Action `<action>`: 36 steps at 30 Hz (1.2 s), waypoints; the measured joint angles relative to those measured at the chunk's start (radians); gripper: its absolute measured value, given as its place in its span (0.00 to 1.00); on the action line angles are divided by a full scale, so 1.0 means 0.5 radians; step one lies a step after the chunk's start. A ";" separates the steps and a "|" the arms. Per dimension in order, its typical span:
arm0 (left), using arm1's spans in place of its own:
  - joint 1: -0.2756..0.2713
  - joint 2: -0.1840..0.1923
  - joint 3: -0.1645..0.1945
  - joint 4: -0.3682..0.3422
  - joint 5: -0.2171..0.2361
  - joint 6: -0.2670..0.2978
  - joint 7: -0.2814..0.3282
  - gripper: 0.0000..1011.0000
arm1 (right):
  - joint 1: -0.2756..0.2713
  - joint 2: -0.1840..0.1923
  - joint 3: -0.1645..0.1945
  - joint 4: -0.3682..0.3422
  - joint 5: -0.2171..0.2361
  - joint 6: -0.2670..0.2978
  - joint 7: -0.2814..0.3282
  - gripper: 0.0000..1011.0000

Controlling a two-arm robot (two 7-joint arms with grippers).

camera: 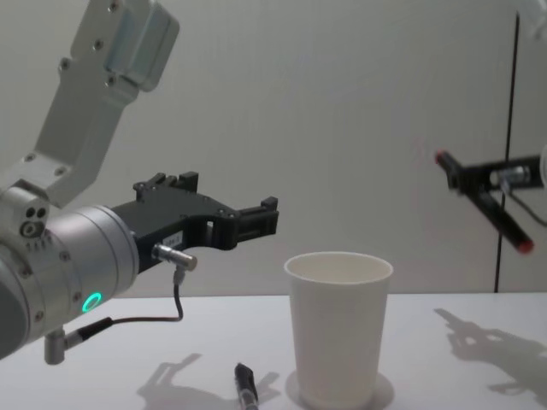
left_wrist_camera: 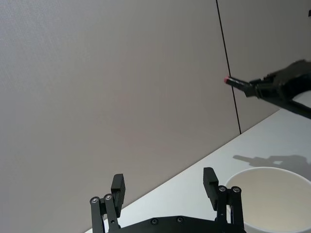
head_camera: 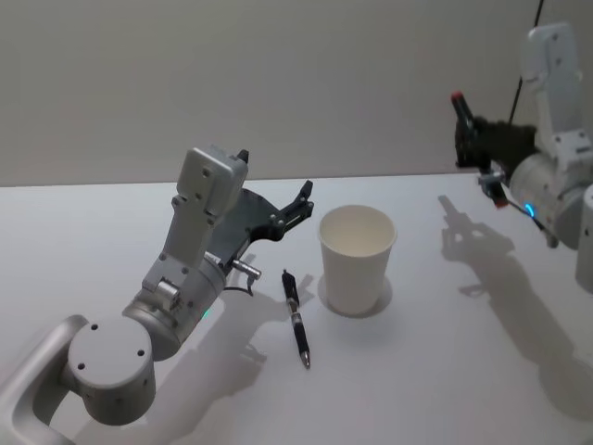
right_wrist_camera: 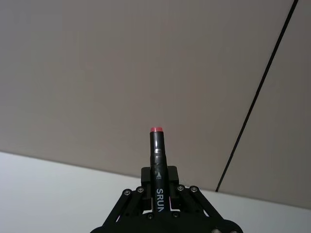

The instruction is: Place the pen into the pen holder.

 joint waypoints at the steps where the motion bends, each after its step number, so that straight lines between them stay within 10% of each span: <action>1: 0.000 0.000 0.000 0.000 0.000 0.000 0.000 0.99 | 0.003 -0.002 0.001 -0.004 0.004 -0.017 -0.001 0.18; 22: 0.000 0.000 0.000 0.000 0.000 0.000 0.000 0.99 | 0.075 -0.084 -0.029 -0.129 0.154 -0.448 0.203 0.18; 36: 0.000 0.000 0.000 0.000 0.000 0.000 0.000 0.99 | -0.009 -0.051 -0.086 -0.270 0.221 -0.477 0.499 0.18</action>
